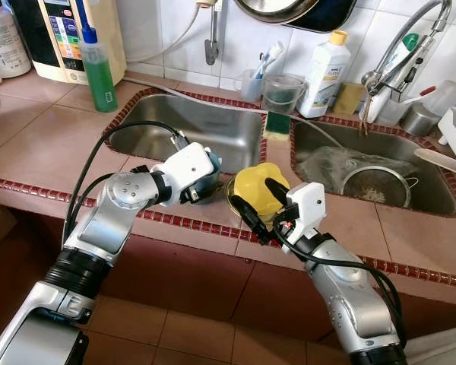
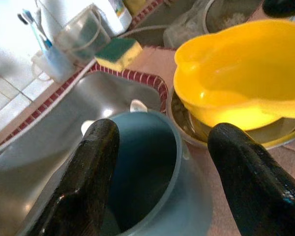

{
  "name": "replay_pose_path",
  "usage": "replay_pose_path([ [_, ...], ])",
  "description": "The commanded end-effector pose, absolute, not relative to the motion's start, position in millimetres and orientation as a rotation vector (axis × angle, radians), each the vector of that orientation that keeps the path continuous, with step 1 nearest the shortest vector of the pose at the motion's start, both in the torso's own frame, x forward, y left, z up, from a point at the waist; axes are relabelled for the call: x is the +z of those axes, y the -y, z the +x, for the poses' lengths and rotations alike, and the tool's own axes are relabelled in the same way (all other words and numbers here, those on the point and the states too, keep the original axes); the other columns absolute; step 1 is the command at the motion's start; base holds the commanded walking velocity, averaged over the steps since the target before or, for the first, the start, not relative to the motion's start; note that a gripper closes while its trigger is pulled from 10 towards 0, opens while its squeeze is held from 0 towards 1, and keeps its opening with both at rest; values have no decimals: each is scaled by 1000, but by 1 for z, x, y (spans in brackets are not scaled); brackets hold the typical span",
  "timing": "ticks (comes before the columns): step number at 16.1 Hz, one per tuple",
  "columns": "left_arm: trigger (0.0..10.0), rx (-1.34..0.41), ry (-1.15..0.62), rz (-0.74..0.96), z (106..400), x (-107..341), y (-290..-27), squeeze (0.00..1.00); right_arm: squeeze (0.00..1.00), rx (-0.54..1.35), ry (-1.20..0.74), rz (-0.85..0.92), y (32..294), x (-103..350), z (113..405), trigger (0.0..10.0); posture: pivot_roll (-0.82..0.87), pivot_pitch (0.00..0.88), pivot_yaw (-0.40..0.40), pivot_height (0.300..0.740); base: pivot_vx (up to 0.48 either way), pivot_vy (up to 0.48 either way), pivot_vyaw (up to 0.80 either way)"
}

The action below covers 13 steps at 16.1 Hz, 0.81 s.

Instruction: Kitchen organization

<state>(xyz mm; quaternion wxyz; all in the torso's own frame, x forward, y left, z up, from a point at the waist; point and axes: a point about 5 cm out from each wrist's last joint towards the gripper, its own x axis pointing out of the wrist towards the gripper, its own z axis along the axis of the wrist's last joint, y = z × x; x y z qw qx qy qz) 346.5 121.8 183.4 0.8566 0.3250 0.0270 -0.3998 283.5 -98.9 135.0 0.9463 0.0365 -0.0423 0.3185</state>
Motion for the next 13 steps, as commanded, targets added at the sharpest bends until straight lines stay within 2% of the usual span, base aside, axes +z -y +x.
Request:
replay_pose_path([
  [1, 10000, -853, -103, 698, 348, 183, -121, 0, 0, 638, 95, 63, 101, 137, 283, 10000, 13, 0, -58, 740, 0, 0, 0],
  [5, 10000, -899, -167, 742, 344, 182, -126, 0, 0, 634, 92, 66, 100, 136, 282, 10000, 16, 0, -54, 740, 0, 0, 0],
  [13, 10000, -937, -164, 867, 343, 193, -123, 0, 0, 624, 94, 78, 99, 135, 282, 10000, 21, 0, -42, 740, 0, 0, 0],
])
